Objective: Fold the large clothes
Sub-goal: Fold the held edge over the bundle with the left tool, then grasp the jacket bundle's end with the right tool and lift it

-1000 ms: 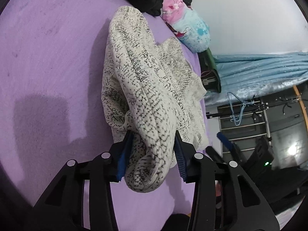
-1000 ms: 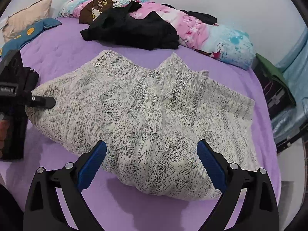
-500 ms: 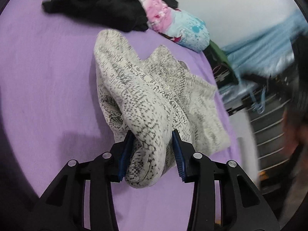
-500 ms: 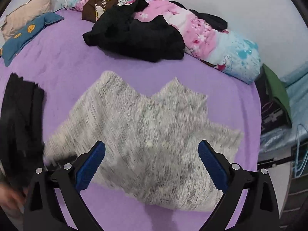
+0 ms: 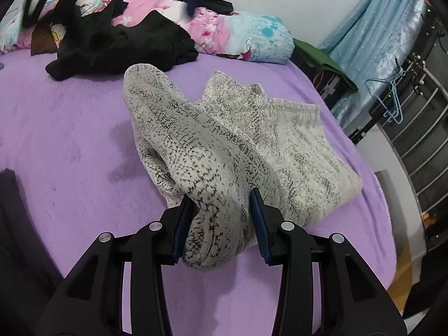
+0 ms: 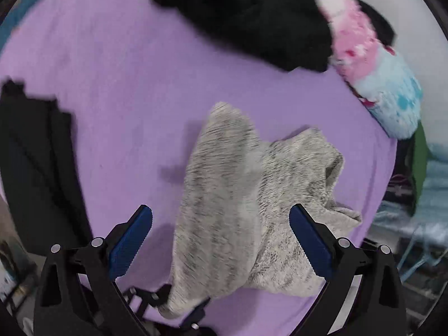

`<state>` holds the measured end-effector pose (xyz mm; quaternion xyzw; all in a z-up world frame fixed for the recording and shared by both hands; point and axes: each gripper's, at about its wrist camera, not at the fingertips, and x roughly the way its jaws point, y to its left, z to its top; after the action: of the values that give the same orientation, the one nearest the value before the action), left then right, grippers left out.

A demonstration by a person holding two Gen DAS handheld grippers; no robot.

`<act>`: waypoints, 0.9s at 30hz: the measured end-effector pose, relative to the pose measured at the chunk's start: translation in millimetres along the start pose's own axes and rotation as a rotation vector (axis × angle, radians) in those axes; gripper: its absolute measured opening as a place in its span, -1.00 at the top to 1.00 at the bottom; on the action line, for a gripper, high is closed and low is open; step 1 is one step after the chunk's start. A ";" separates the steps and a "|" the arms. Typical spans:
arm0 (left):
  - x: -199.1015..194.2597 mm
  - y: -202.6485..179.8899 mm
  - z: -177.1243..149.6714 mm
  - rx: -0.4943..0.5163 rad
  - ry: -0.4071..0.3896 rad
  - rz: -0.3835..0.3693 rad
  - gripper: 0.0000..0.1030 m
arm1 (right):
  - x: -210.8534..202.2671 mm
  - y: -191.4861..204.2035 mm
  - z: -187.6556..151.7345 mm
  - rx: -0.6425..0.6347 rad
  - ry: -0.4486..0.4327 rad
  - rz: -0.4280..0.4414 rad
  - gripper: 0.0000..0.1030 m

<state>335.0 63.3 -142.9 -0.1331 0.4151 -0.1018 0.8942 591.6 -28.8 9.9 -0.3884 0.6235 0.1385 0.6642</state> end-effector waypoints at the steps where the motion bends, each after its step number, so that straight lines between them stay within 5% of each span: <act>1: 0.1 -0.5 -0.3 0.006 0.000 0.002 0.26 | 7.8 8.1 5.6 -0.013 0.034 -0.021 -0.87; 6: -0.9 1.7 -2.1 0.014 0.005 0.001 0.25 | 59.9 40.7 31.9 -0.052 0.178 -0.128 -0.87; 13: 0.0 7.2 -2.1 0.003 0.011 -0.017 0.25 | 100.3 45.2 38.7 -0.060 0.262 -0.261 -0.83; 27: -1.1 5.5 -1.8 0.010 0.015 -0.011 0.26 | 121.0 44.1 38.9 -0.037 0.316 -0.255 -0.02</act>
<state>333.3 68.4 -145.1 -0.1303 0.4205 -0.1099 0.8911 612.5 -9.3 -121.6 -0.4932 0.6631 0.0024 0.5631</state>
